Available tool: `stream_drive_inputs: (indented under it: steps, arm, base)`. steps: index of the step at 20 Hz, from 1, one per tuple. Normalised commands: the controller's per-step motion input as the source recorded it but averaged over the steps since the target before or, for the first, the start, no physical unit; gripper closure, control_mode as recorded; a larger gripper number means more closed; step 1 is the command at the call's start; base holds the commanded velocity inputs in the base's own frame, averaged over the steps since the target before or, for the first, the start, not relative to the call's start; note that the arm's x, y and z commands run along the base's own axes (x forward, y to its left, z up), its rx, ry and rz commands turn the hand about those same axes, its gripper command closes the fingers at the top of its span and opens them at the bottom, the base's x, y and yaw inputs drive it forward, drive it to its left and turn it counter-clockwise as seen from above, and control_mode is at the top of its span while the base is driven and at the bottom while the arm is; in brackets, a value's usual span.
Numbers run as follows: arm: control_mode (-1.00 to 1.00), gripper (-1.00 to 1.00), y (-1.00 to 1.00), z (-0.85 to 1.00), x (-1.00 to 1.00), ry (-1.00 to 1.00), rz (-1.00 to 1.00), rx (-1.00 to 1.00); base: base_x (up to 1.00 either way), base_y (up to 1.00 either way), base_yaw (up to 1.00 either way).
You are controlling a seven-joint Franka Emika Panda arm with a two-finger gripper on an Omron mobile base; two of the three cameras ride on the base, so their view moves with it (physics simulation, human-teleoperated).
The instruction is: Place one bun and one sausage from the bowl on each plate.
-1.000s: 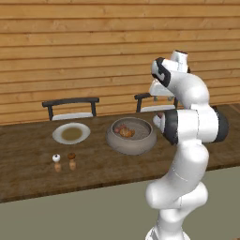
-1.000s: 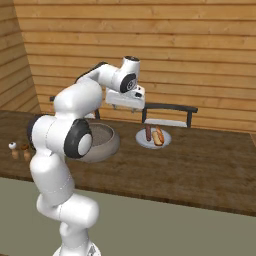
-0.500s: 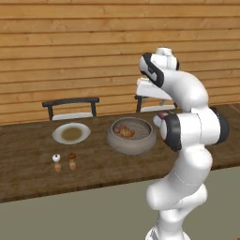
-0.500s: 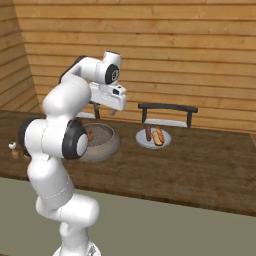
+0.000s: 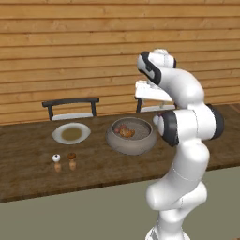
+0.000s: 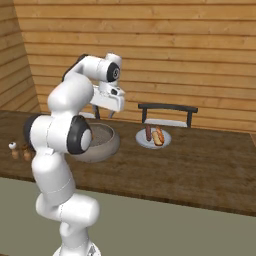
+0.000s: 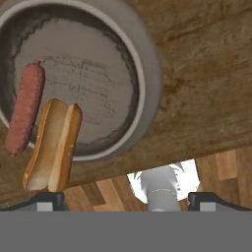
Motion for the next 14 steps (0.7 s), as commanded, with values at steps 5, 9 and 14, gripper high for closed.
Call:
stream_drive_inputs:
  steps: [5,9,14]
  arm:
    - [-1.0,-1.0,0.0,-0.23,-0.45,0.02,0.0,0.0]
    - [-1.0,-1.0,0.0,-0.23,-0.49,0.01,0.0,0.0]
    - [-1.0,-1.0,0.38,-0.11,-0.15,-0.04,-0.01,0.0]
  base:
    - [0.0,0.0,0.0]
    - [0.0,0.0,0.0]
    - [0.0,0.0,0.0]
